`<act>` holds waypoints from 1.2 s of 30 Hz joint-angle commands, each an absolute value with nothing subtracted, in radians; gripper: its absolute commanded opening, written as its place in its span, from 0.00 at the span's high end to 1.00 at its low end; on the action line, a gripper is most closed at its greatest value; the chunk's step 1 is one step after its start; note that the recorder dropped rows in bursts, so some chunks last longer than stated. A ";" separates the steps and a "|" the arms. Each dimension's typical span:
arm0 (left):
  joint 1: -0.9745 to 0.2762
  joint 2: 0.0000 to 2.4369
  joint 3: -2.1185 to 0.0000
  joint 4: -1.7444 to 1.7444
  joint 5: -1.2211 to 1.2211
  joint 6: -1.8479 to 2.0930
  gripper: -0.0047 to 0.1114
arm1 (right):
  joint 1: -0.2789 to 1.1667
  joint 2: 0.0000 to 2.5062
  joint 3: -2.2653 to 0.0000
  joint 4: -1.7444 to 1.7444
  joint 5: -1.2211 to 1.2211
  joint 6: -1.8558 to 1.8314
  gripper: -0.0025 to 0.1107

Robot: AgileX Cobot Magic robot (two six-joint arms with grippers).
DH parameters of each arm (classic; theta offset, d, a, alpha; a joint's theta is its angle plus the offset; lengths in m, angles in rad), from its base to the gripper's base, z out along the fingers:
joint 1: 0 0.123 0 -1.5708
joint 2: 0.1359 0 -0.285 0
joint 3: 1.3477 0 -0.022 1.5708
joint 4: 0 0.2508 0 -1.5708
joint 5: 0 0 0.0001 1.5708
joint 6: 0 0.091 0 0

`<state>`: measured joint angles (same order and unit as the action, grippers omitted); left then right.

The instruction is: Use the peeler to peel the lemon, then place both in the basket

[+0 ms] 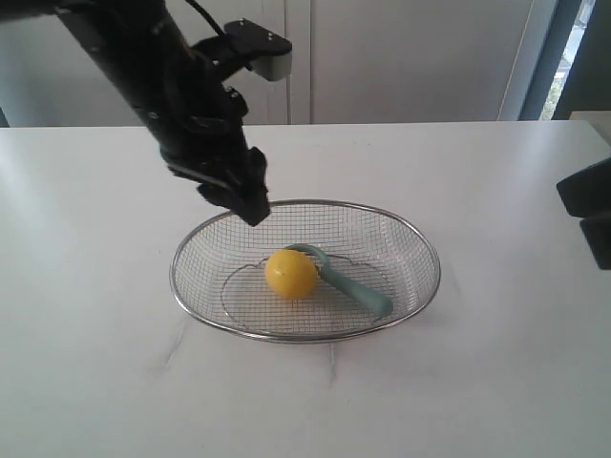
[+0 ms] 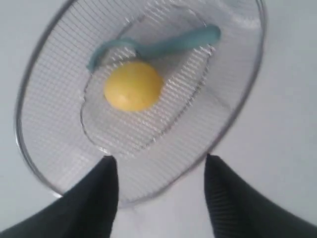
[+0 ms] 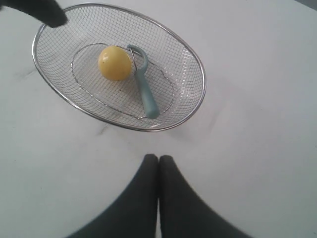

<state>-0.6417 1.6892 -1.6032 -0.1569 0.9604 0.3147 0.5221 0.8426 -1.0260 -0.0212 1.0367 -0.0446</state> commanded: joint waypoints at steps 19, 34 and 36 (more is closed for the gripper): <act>-0.640 1.260 -1.606 -0.008 1.178 0.153 0.96 | 0.516 0.837 -1.022 -0.026 1.022 -0.048 0.98; -0.640 1.262 -1.606 0.000 1.178 0.154 0.96 | 0.516 0.837 -1.022 -0.026 1.022 -0.048 0.98; -0.640 1.262 -1.606 0.000 1.178 0.154 0.96 | 0.516 0.837 -1.022 -0.026 1.022 -0.048 0.98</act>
<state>-0.6417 1.2737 -1.6032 0.0000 1.1301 0.1628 0.5221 0.8426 -1.0260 -0.0212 1.0367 -0.0446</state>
